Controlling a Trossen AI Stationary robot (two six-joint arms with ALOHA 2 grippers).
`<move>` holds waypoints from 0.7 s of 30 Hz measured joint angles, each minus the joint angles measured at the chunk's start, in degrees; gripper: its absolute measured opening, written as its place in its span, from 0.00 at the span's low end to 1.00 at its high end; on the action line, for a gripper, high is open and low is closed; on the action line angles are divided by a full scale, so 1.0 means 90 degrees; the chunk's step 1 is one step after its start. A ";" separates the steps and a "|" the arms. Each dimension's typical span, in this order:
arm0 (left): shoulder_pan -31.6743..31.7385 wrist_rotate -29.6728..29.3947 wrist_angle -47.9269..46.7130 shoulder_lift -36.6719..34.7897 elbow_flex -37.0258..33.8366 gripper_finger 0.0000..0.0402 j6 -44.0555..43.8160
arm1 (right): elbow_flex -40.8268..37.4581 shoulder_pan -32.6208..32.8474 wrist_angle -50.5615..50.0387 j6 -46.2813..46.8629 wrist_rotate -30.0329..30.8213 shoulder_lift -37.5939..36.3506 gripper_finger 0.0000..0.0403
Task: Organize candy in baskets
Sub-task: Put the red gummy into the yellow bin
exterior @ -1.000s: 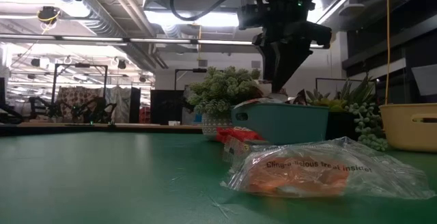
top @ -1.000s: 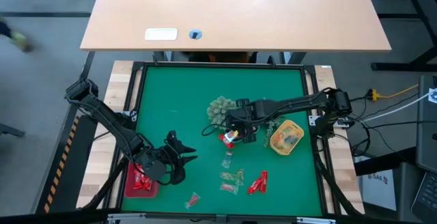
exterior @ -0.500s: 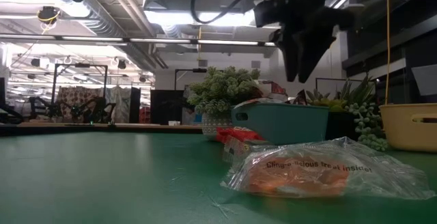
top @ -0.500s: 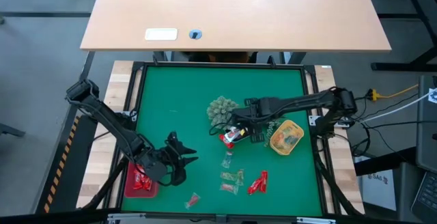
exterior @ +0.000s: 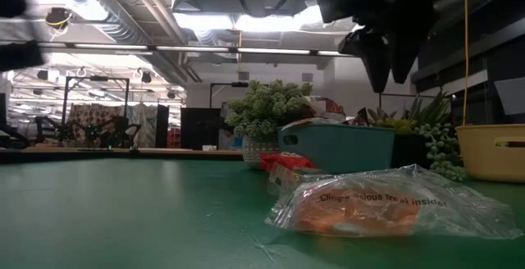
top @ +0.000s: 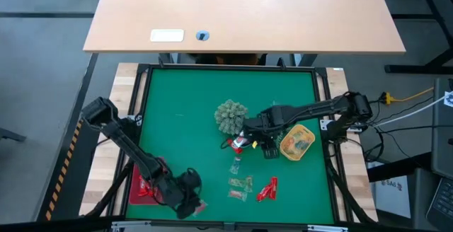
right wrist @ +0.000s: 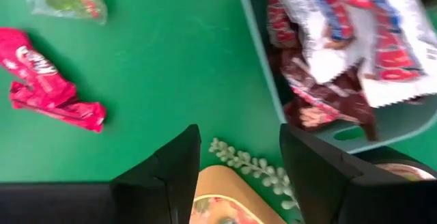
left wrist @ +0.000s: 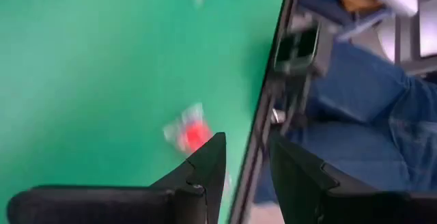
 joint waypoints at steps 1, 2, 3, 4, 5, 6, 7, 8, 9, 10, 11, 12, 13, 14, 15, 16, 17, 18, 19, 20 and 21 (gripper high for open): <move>-0.0048 0.0120 0.0038 0.0083 0.0000 0.27 -0.0187 | 0.0000 0.0083 0.0007 0.0000 0.0000 0.0000 0.49; -0.0096 0.0177 0.0057 0.0152 0.0000 0.27 -0.0369 | 0.0000 0.0161 0.0014 0.0000 0.0000 0.0000 0.49; -0.0142 0.0203 0.0048 0.0214 0.0000 0.27 -0.0528 | 0.0000 0.0244 0.0021 0.0000 0.0000 0.0000 0.49; -0.0180 0.0203 0.0047 0.0272 0.0000 0.27 -0.0627 | 0.0000 0.0331 0.0024 0.0000 0.0001 0.0000 0.49; -0.0208 0.0201 0.0048 0.0328 0.0000 0.27 -0.0725 | 0.0000 0.0417 0.0024 0.0003 0.0002 0.0000 0.49; -0.0227 0.0197 0.0039 0.0375 0.0000 0.27 -0.0769 | 0.0000 0.0505 0.0024 0.0010 0.0002 0.0000 0.49; -0.0240 0.0189 0.0059 0.0418 0.0000 0.27 -0.0782 | 0.0000 0.0598 0.0026 0.0030 0.0001 0.0000 0.49; -0.0244 0.0181 0.0080 0.0451 0.0000 0.27 -0.0789 | 0.0000 0.0691 0.0028 0.0062 0.0000 0.0000 0.49; -0.0245 0.0159 0.0097 0.0482 0.0000 0.27 -0.0791 | 0.0000 0.0778 0.0036 0.0132 0.0002 0.0000 0.49; -0.0243 0.0146 0.0103 0.0510 0.0000 0.27 -0.0794 | 0.0000 0.0865 0.0051 0.0180 0.0002 0.0000 0.49; -0.0241 0.0102 0.0101 0.0541 0.0000 0.27 -0.0794 | 0.0000 0.0951 0.0069 0.0236 0.0002 0.0002 0.49; -0.0241 0.0075 0.0101 0.0575 0.0000 0.27 -0.0791 | 0.0000 0.1029 0.0085 0.0315 0.0002 0.0000 0.49; -0.0237 0.0041 0.0133 0.0610 0.0000 0.27 -0.0791 | 0.0000 0.1110 0.0100 0.0365 0.0004 0.0002 0.49; -0.0234 0.0036 0.0147 0.0624 0.0000 0.27 -0.0790 | 0.0000 0.1195 0.0121 0.0416 0.0005 0.0002 0.49; -0.0233 0.0033 0.0149 0.0632 0.0000 0.27 -0.0780 | 0.0000 0.1270 0.0145 0.0476 0.0005 0.0002 0.49; -0.0231 0.0029 0.0160 0.0634 0.0000 0.27 -0.0775 | 0.0000 0.1342 0.0184 0.0522 0.0005 0.0002 0.49; -0.0224 0.0006 0.0169 0.0636 0.0000 0.27 -0.0773 | 0.0000 0.1418 0.0241 0.0556 0.0005 0.0002 0.49; -0.0219 -0.0045 0.0168 0.0643 0.0000 0.27 -0.0768 | 0.0000 0.1486 0.0302 0.0579 0.0007 0.0002 0.49; -0.0216 -0.0101 0.0167 0.0647 0.0000 0.27 -0.0749 | -0.0002 0.1555 0.0377 0.0592 0.0010 0.0002 0.49; -0.0212 -0.0141 0.0170 0.0647 0.0000 0.27 -0.0738 | -0.0002 0.1625 0.0467 0.0624 0.0027 0.0002 0.49; -0.0211 -0.0155 0.0177 0.0647 0.0000 0.27 -0.0736 | -0.0002 0.1684 0.0562 0.0654 0.0046 0.0002 0.49</move>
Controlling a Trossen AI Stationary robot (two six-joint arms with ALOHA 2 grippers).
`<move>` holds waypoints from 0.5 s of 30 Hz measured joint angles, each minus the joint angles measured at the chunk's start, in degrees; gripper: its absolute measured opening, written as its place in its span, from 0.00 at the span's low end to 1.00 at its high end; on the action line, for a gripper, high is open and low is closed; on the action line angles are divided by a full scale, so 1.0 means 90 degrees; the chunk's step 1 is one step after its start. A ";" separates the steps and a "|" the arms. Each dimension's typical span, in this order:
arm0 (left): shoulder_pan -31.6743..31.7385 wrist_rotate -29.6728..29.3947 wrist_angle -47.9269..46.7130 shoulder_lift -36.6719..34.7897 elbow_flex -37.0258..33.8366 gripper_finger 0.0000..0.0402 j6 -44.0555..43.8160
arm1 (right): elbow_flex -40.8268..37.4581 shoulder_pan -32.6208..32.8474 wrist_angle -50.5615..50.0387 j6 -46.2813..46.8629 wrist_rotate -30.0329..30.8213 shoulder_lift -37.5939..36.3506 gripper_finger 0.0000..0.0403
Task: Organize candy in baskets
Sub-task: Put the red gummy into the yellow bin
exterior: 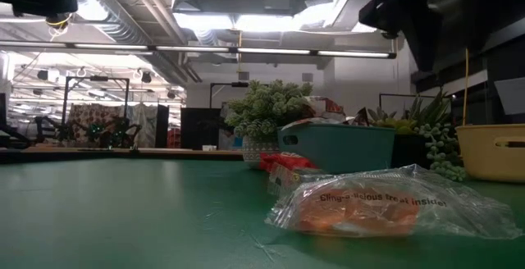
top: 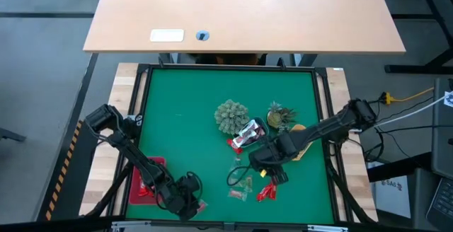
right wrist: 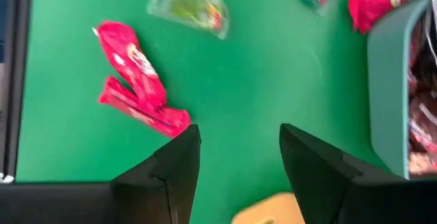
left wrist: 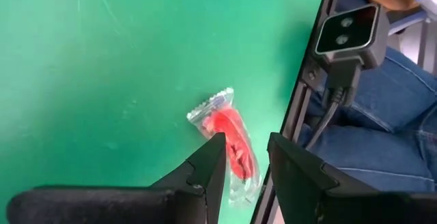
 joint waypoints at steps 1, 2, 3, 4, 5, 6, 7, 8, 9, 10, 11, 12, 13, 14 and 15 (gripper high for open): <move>0.0016 -0.0024 0.0004 0.0000 0.0000 0.27 0.0008 | 0.0000 0.0050 0.0072 0.0015 0.0003 0.0000 0.49; 0.0023 -0.0051 -0.0001 0.0000 0.0000 0.27 0.0013 | 0.0000 0.0108 0.0131 0.0016 0.0003 0.0000 0.49; 0.0023 -0.0094 -0.0001 0.0000 0.0000 0.27 0.0015 | 0.0000 0.0165 0.0197 0.0016 0.0004 0.0000 0.49; 0.0023 -0.0134 0.0002 0.0000 0.0000 0.27 0.0015 | 0.0000 0.0213 0.0263 0.0016 0.0005 0.0000 0.49; 0.0023 -0.0161 0.0002 0.0000 0.0000 0.27 0.0015 | 0.0000 0.0255 0.0327 0.0017 0.0004 0.0000 0.49; 0.0023 -0.0170 0.0000 0.0005 0.0000 0.27 0.0015 | 0.0000 0.0300 0.0375 0.0018 0.0005 0.0000 0.49; 0.0023 -0.0173 0.0007 0.0033 0.0000 0.27 0.0015 | 0.0000 0.0334 0.0409 0.0016 0.0005 0.0000 0.49; 0.0023 -0.0181 0.0024 0.0071 0.0002 0.27 0.0015 | 0.0000 0.0370 0.0437 0.0016 0.0006 0.0000 0.49; 0.0023 -0.0177 0.0020 0.0113 0.0000 0.27 0.0014 | 0.0000 0.0410 0.0475 0.0018 0.0006 0.0000 0.49; 0.0023 -0.0143 0.0022 0.0169 0.0000 0.27 0.0010 | 0.0000 0.0442 0.0511 0.0018 0.0007 0.0000 0.49; 0.0023 -0.0070 0.0044 0.0227 0.0002 0.27 -0.0021 | 0.0000 0.0475 0.0521 0.0018 0.0005 0.0000 0.49; 0.0023 0.0002 0.0043 0.0278 0.0000 0.27 -0.0033 | 0.0000 0.0513 0.0531 0.0026 0.0008 0.0000 0.49; 0.0025 0.0075 0.0034 0.0317 0.0000 0.27 -0.0033 | -0.0002 0.0525 0.0559 0.0044 0.0012 0.0000 0.49; 0.0026 0.0099 0.0038 0.0347 0.0001 0.27 -0.0031 | -0.0001 0.0532 0.0600 0.0047 0.0018 0.0000 0.49; 0.0026 0.0097 0.0050 0.0368 0.0001 0.27 -0.0033 | 0.0000 0.0566 0.0647 0.0050 0.0029 0.0000 0.49</move>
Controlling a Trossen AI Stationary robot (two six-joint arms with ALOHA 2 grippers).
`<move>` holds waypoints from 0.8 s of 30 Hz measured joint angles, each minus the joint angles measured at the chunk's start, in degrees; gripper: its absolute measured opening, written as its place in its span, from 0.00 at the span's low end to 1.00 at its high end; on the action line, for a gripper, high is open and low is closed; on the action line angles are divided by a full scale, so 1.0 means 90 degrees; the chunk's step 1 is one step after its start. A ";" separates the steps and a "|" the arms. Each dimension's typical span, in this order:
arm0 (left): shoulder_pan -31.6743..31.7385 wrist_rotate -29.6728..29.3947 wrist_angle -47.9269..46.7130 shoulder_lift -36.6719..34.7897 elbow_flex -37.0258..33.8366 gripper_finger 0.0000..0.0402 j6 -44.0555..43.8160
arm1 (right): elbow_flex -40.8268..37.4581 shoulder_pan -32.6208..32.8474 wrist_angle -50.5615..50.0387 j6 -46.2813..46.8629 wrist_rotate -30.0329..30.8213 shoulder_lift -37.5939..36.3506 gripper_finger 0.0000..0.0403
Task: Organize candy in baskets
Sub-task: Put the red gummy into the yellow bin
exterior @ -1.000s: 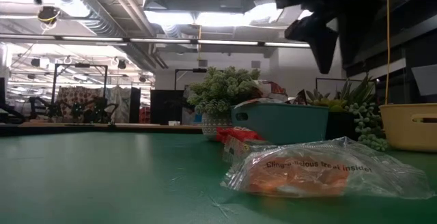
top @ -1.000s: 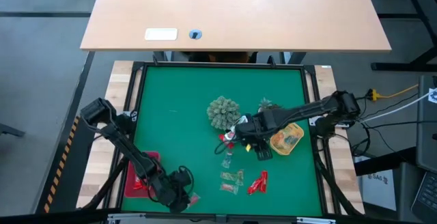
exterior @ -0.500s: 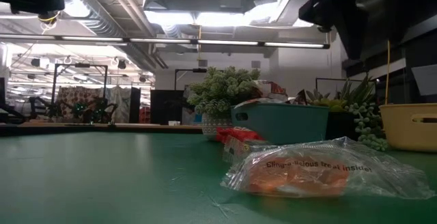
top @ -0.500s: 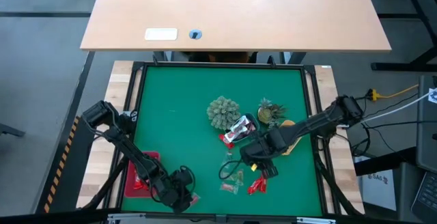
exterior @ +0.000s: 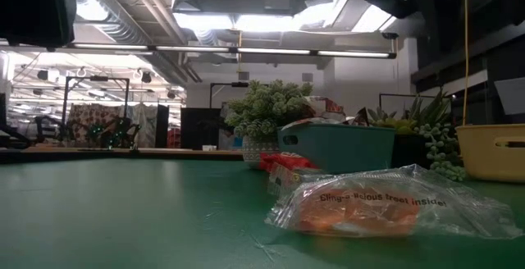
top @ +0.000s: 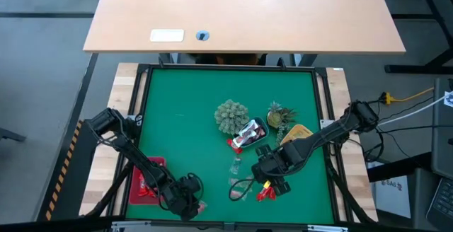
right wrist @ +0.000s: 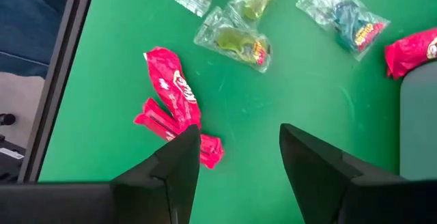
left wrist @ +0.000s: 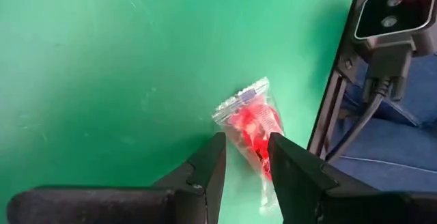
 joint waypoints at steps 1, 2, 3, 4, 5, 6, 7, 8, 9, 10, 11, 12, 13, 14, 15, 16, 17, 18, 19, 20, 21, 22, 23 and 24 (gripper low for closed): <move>0.0000 -0.0018 0.0018 0.0011 -0.0001 0.27 0.0001 | -0.0001 0.0002 0.0026 0.0000 0.0020 0.0000 0.49; 0.0001 -0.0023 0.0029 0.0011 -0.0001 0.27 0.0002 | -0.0002 0.0002 0.0038 0.0000 0.0025 0.0000 0.49; 0.0002 -0.0023 0.0027 0.0011 -0.0001 0.27 0.0002 | -0.0002 0.0002 0.0044 0.0002 0.0025 0.0000 0.49; 0.0002 -0.0026 0.0029 0.0011 -0.0001 0.27 0.0002 | -0.0001 0.0001 0.0046 0.0005 0.0025 0.0000 0.49; 0.0002 -0.0026 0.0032 0.0011 0.0001 0.26 0.0002 | -0.0002 -0.0003 0.0046 0.0007 0.0025 0.0000 0.49; 0.0002 -0.0026 0.0028 0.0011 -0.0001 0.26 0.0003 | 0.0000 -0.0018 0.0046 0.0010 0.0025 0.0000 0.49; 0.0002 -0.0026 0.0031 0.0011 0.0000 0.25 0.0004 | -0.0002 -0.0019 0.0046 0.0012 0.0026 0.0001 0.49; 0.0002 -0.0026 0.0032 0.0011 -0.0001 0.24 0.0005 | -0.0002 -0.0019 0.0048 0.0012 0.0027 0.0002 0.49; 0.0002 -0.0029 0.0032 0.0011 0.0001 0.23 0.0019 | -0.0002 -0.0019 0.0052 0.0012 0.0027 0.0002 0.49; 0.0002 -0.0050 0.0029 0.0011 -0.0001 0.22 0.0039 | -0.0001 -0.0019 0.0064 0.0012 0.0027 0.0002 0.49; 0.0002 -0.0075 0.0029 0.0011 0.0000 0.20 0.0044 | 0.0000 -0.0019 0.0077 0.0012 0.0027 0.0002 0.49; 0.0002 -0.0103 0.0034 0.0011 0.0001 0.19 0.0046 | -0.0001 -0.0019 0.0080 0.0012 0.0027 0.0002 0.49; 0.0002 -0.0145 0.0041 0.0011 0.0001 0.17 0.0049 | -0.0002 -0.0019 0.0083 0.0012 0.0027 0.0002 0.49; 0.0002 -0.0196 0.0053 0.0011 0.0000 0.16 0.0049 | -0.0002 -0.0019 0.0098 0.0012 0.0027 0.0002 0.49; 0.0002 -0.0245 0.0088 0.0011 0.0001 0.14 0.0049 | -0.0002 -0.0019 0.0124 0.0012 0.0027 0.0002 0.49; 0.0007 -0.0293 0.0145 0.0011 -0.0001 0.13 0.0049 | -0.0001 -0.0019 0.0153 0.0012 0.0027 0.0002 0.49; 0.0021 -0.0345 0.0210 0.0011 0.0000 0.11 0.0050 | -0.0002 -0.0019 0.0168 0.0012 0.0027 0.0002 0.49; 0.0033 -0.0384 0.0266 0.0011 0.0000 0.09 0.0051 | -0.0001 -0.0019 0.0175 0.0012 0.0027 0.0002 0.49; 0.0056 -0.0406 0.0314 0.0011 0.0001 0.08 0.0051 | -0.0002 -0.0019 0.0175 0.0012 0.0027 0.0002 0.49; 0.0081 -0.0409 0.0359 0.0011 0.0001 0.06 0.0051 | -0.0002 -0.0019 0.0175 0.0012 0.0027 0.0002 0.49; 0.0105 -0.0412 0.0386 0.0011 0.0001 0.05 0.0051 | -0.0002 -0.0019 0.0177 0.0012 0.0027 0.0002 0.49; 0.0126 -0.0412 0.0393 0.0011 0.0001 0.03 0.0052 | -0.0002 -0.0019 0.0180 0.0012 0.0027 0.0002 0.49; 0.0146 -0.0411 0.0391 0.0011 0.0001 0.02 0.0053 | -0.0002 -0.0019 0.0182 0.0010 0.0027 0.0002 0.49; 0.0164 -0.0403 0.0387 0.0011 0.0001 0.01 0.0053 | -0.0002 -0.0019 0.0183 0.0011 0.0027 0.0002 0.49</move>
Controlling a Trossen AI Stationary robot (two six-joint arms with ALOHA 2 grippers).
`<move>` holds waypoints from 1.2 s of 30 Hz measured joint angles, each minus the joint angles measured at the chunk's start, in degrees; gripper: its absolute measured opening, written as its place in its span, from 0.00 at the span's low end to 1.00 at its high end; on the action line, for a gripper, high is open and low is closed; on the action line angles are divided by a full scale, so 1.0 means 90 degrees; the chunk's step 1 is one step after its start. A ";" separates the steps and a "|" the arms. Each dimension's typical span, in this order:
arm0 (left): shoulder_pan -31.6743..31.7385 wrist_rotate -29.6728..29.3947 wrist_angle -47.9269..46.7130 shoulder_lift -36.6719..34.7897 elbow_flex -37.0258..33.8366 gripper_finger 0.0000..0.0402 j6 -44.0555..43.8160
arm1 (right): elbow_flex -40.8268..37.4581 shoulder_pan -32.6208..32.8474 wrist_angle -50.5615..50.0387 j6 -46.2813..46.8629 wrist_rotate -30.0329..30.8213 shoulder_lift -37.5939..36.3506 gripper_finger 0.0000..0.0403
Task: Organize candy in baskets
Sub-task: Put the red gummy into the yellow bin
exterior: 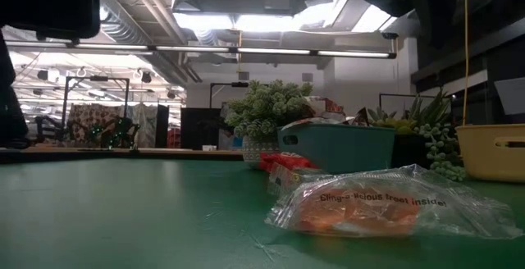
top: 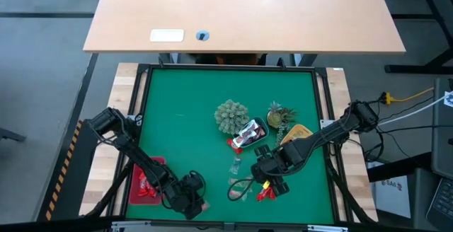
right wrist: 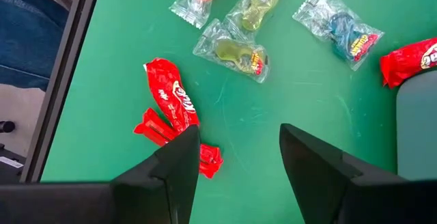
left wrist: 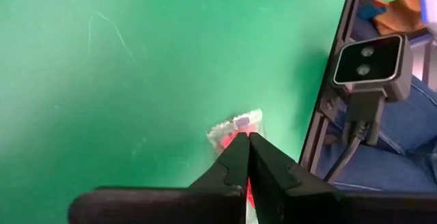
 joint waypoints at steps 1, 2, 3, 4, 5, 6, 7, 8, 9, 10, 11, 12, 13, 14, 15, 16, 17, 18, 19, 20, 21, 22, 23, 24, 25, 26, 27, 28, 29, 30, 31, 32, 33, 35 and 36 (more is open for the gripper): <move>0.0019 0.0001 -0.0001 0.0000 0.0000 0.01 0.0000 | 0.0001 0.0000 -0.0001 0.0001 -0.0001 0.0000 0.49; 0.0035 0.0006 0.0002 0.0000 0.0000 0.01 -0.0002 | 0.0001 0.0000 -0.0001 0.0001 0.0000 0.0000 0.49; 0.0047 0.0020 0.0002 0.0000 0.0000 0.01 -0.0007 | 0.0001 0.0000 -0.0001 0.0001 0.0000 0.0000 0.49; 0.0067 0.0086 0.0000 0.0000 0.0000 0.01 -0.0007 | 0.0001 0.0000 -0.0001 -0.0002 0.0000 0.0000 0.49; 0.0080 0.0178 -0.0001 0.0000 0.0000 0.02 -0.0003 | 0.0002 0.0000 -0.0001 0.0000 0.0000 0.0002 0.49; 0.0093 0.0326 -0.0001 0.0000 0.0000 0.04 -0.0003 | 0.0000 0.0000 -0.0001 -0.0002 -0.0001 0.0002 0.49; 0.0105 0.0488 0.0002 0.0000 0.0000 0.05 -0.0005 | 0.0000 0.0000 -0.0001 -0.0002 -0.0002 0.0002 0.49; 0.0103 0.0686 0.0000 0.0000 0.0000 0.07 -0.0005 | 0.0000 0.0000 -0.0001 -0.0002 0.0000 0.0002 0.49; 0.0103 0.0870 -0.0003 0.0000 0.0000 0.09 -0.0003 | 0.0002 0.0000 -0.0001 -0.0002 0.0000 0.0002 0.49; 0.0103 0.1008 -0.0005 0.0000 0.0000 0.11 -0.0005 | 0.0001 0.0000 -0.0001 -0.0002 -0.0001 0.0002 0.49; 0.0097 0.1107 -0.0009 0.0000 0.0000 0.13 -0.0005 | 0.0000 0.0000 -0.0001 -0.0002 -0.0002 0.0002 0.49; 0.0077 0.1154 -0.0012 0.0000 0.0000 0.15 -0.0004 | 0.0002 0.0000 -0.0001 -0.0002 0.0000 0.0002 0.49; 0.0065 0.1174 -0.0014 0.0000 0.0000 0.18 -0.0003 | 0.0000 0.0000 -0.0001 -0.0002 -0.0002 0.0002 0.49; 0.0051 0.1174 -0.0015 0.0000 0.0000 0.20 -0.0004 | 0.0002 0.0000 -0.0001 -0.0002 -0.0002 0.0002 0.49; 0.0047 0.1174 -0.0015 0.0000 0.0000 0.23 -0.0002 | 0.0001 0.0000 -0.0001 -0.0002 -0.0002 0.0002 0.49; 0.0048 0.1174 -0.0015 0.0000 0.0000 0.25 -0.0002 | 0.0000 0.0000 -0.0001 -0.0002 -0.0002 0.0002 0.49; 0.0052 0.1169 -0.0015 0.0000 0.0000 0.27 -0.0005 | 0.0001 0.0000 -0.0001 -0.0002 -0.0002 0.0002 0.49; 0.0055 0.1169 -0.0020 0.0000 0.0000 0.29 -0.0005 | 0.0000 0.0000 0.0001 -0.0002 -0.0002 0.0002 0.49; 0.0061 0.1169 -0.0018 0.0000 0.0000 0.31 -0.0005 | 0.0000 0.0000 0.0000 -0.0002 -0.0002 0.0002 0.49; 0.0069 0.1169 -0.0018 0.0000 0.0000 0.33 -0.0005 | 0.0000 0.0000 0.0002 -0.0002 -0.0002 0.0002 0.49; 0.0081 0.1169 -0.0017 0.0000 0.0000 0.35 -0.0004 | 0.0000 0.0000 0.0002 -0.0002 -0.0002 0.0002 0.49; 0.0086 0.1169 -0.0018 0.0000 0.0000 0.37 -0.0005 | 0.0001 0.0000 0.0002 -0.0002 -0.0002 0.0002 0.49; 0.0096 0.1169 -0.0018 0.0000 0.0000 0.39 -0.0003 | 0.0001 0.0000 0.0002 -0.0002 -0.0002 0.0002 0.49; 0.0102 0.1155 -0.0018 0.0000 0.0001 0.40 -0.0002 | 0.0001 0.0000 0.0002 -0.0002 -0.0002 0.0002 0.49; 0.0103 0.1091 -0.0018 0.0000 0.0002 0.42 -0.0002 | 0.0000 0.0000 0.0002 -0.0002 -0.0002 0.0002 0.49; 0.0103 0.1000 -0.0020 0.0000 0.0002 0.43 -0.0002 | 0.0001 0.0000 0.0002 -0.0002 -0.0002 0.0002 0.49; 0.0101 0.0895 -0.0018 0.0000 0.0002 0.45 -0.0002 | 0.0000 0.0000 0.0004 -0.0002 -0.0002 0.0002 0.49; 0.0101 0.0801 -0.0020 0.0000 0.0002 0.46 0.0000 | 0.0002 0.0000 0.0004 -0.0002 -0.0002 0.0002 0.49; 0.0101 0.0700 -0.0022 0.0000 0.0002 0.47 -0.0001 | 0.0002 0.0000 0.0004 -0.0002 -0.0002 0.0002 0.49; 0.0101 0.0609 -0.0024 0.0000 0.0002 0.48 -0.0002 | 0.0001 0.0000 0.0004 -0.0002 -0.0002 0.0002 0.49; 0.0101 0.0500 -0.0029 0.0000 0.0002 0.49 0.0000 | 0.0000 0.0000 0.0004 -0.0002 -0.0002 0.0002 0.49; 0.0101 0.0378 -0.0032 0.0000 0.0002 0.49 0.0001 | 0.0000 0.0000 0.0004 -0.0002 -0.0002 0.0002 0.49; 0.0101 0.0266 -0.0037 0.0000 0.0002 0.49 0.0017 | 0.0000 0.0000 0.0004 -0.0002 -0.0002 0.0002 0.49; 0.0101 0.0003 -0.0059 0.0000 0.0002 0.49 0.0140 | 0.0000 0.0000 0.0006 -0.0002 -0.0002 0.0002 0.49; 0.0107 -0.0129 -0.0058 0.0000 0.0002 0.49 0.0226 | 0.0001 0.0000 0.0010 -0.0002 -0.0002 0.0002 0.49</move>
